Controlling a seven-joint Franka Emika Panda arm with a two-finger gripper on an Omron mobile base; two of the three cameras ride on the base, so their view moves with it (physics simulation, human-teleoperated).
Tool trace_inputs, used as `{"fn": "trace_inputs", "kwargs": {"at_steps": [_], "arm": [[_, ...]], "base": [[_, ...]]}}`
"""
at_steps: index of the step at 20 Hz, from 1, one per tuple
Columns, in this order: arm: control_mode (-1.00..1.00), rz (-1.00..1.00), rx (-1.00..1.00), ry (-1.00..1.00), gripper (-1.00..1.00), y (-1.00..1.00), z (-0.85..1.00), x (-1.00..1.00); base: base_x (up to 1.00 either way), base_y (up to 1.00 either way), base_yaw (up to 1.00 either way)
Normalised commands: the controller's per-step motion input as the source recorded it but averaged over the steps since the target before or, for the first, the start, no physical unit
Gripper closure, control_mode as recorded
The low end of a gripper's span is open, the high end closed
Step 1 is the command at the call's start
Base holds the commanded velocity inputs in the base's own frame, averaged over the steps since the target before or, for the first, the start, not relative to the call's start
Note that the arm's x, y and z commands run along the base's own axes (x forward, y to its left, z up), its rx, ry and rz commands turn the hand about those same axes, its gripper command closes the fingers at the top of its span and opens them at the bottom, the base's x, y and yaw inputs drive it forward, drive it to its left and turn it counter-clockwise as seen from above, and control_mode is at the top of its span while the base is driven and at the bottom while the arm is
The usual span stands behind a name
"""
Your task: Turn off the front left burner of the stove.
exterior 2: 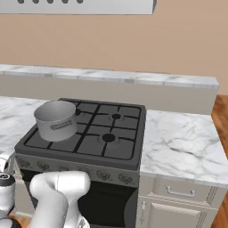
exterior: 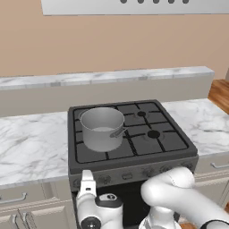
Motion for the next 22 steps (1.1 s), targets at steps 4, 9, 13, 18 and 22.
{"fn": "trace_inputs", "kwargs": {"at_steps": [4,9,13,18,22], "arm": [[-1.0,-0.11,-0.12,-0.02,-1.0,0.78,-0.24,0.14],[-1.0,-0.13,-0.11,-0.04,-1.0,0.33,-0.32,0.0],[-1.0,-0.1,-0.09,-0.07,-1.0,0.01,-0.49,0.01],[-1.0,-0.08,0.0,-0.08,-1.0,0.0,-0.22,0.27],[-1.0,-0.05,0.0,-0.08,-1.0,-0.06,-0.08,0.23]], "base": [[0.0,0.0,0.0],[0.0,0.0,0.0],[0.0,0.0,0.0],[0.0,0.0,0.0],[0.0,0.0,0.0]]}}
